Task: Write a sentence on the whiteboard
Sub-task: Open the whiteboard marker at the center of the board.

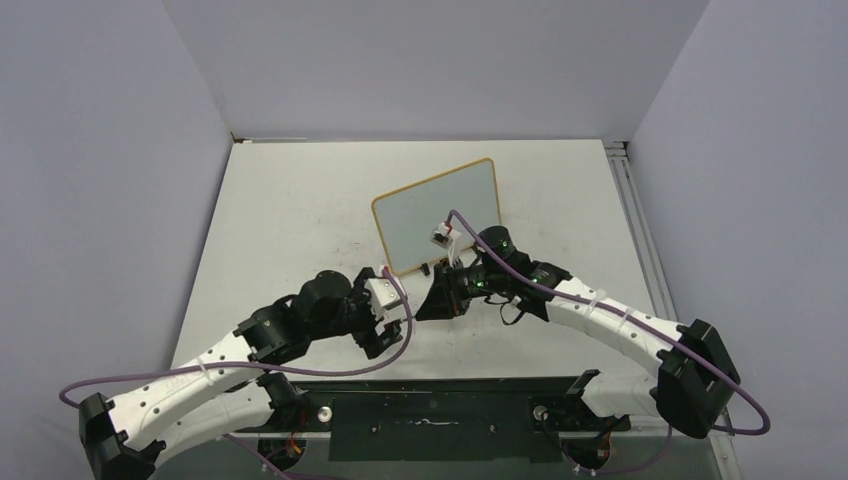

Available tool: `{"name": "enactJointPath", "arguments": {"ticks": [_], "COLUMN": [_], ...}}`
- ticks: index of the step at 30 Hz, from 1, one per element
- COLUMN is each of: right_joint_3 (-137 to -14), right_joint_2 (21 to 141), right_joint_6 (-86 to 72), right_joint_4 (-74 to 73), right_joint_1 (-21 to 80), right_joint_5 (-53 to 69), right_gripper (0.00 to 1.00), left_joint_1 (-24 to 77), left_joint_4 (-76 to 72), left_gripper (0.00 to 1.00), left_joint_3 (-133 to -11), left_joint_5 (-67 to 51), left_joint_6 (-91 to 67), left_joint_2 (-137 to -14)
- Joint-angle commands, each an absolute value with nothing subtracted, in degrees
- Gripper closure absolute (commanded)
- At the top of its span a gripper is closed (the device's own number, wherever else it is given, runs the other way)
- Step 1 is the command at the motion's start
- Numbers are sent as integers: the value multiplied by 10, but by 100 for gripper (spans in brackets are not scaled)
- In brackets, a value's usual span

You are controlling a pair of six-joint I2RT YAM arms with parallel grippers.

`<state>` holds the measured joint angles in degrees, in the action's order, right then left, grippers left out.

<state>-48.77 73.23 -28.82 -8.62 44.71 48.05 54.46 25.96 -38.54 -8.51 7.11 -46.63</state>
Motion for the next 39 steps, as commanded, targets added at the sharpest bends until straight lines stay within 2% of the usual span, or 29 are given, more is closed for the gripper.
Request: {"name": "enactJointPath", "arguments": {"ticks": [1,3,8,15,24,29,30,37,39], "right_joint_3": [-459,-442,-435,-400,-416,-416,-415,-406,-406], "right_joint_2": [673,650,596,543,581,598,600,604,607], "right_joint_6": [-319,-339,-356,-447,-469,-473,-474,-476,-476], "right_joint_4": [16,52,111,288,365,396,401,417,419], "right_joint_1": [408,377,346,349,395,416,417,419,420], "right_joint_5": [467,477,463,421,416,412,412,403,405], "right_gripper": [95,95,95,95,95,95,95,95,95], "left_joint_1": [487,436,353,338,337,337,337,335,335], "left_joint_4": [209,172,-20,-226,-389,-423,-423,-415,-418], "left_gripper": [9,3,3,3,3,4,5,43,49], "left_joint_3": [-416,-409,-358,-290,-259,-244,-243,-243,-240], "left_joint_5": [-90,-148,-235,-153,-172,-155,-151,-139,-133], "left_joint_6": [17,-28,-223,-478,-603,-640,-643,-662,-671], "left_joint_2": [-406,-380,-337,-316,-358,-367,-366,-363,-364]}}
